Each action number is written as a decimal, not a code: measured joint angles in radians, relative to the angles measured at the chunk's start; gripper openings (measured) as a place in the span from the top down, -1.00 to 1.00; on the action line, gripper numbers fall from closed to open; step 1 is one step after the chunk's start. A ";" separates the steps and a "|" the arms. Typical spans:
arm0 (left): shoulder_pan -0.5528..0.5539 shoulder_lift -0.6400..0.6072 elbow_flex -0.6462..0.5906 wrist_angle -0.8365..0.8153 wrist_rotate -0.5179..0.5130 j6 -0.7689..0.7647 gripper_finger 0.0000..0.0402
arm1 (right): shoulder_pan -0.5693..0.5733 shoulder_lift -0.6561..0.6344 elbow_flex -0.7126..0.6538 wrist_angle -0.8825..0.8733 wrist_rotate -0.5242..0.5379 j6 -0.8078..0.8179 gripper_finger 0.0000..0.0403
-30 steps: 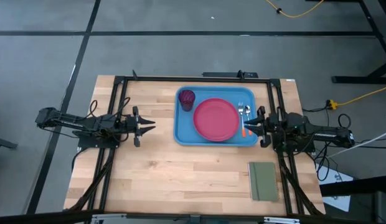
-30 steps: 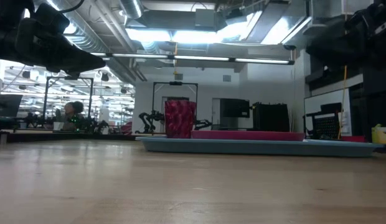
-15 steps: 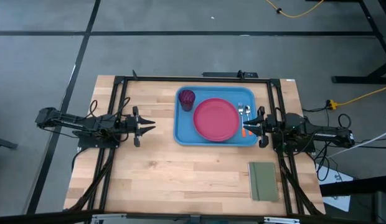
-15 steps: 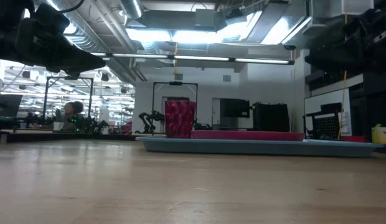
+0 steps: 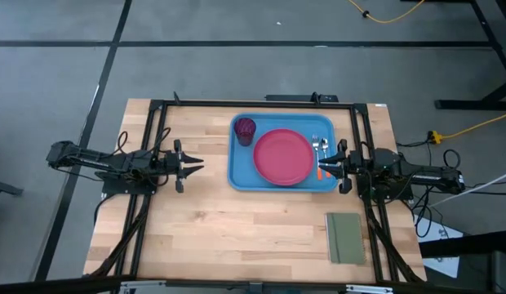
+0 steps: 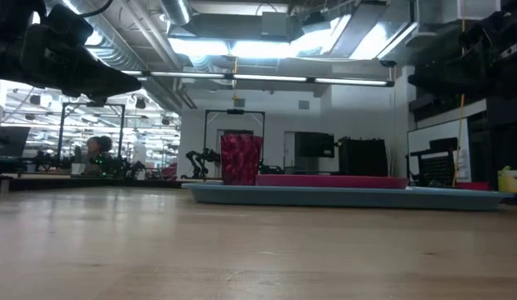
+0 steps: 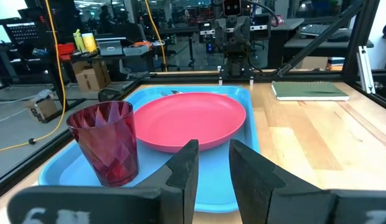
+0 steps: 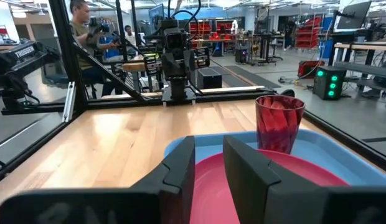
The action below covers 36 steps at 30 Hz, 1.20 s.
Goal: Pick and place plate/cup/fork/spoon on tray
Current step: Return to Home Position
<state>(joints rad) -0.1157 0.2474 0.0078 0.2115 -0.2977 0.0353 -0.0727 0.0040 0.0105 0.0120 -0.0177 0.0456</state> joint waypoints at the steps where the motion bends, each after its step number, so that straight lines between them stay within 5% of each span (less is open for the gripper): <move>1: 0.000 0.000 0.000 0.000 0.000 0.000 0.59 | 0.000 0.000 0.000 0.000 0.000 0.000 0.56; 11: 0.000 -0.058 0.000 0.080 -0.006 0.000 0.59 | 0.000 0.001 0.000 0.000 0.000 -0.008 0.56; 18: -0.001 -0.141 0.000 -0.146 -0.005 0.000 0.59 | 0.000 0.000 0.001 0.000 0.000 0.051 0.56; 36: -0.057 -0.244 0.000 -0.156 0.002 0.000 0.59 | 0.000 0.001 0.001 0.004 -0.001 0.054 0.56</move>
<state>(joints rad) -0.1730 0.0032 0.0074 0.0555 -0.2955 0.0357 -0.0727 0.0045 0.0116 0.0162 -0.0189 0.0997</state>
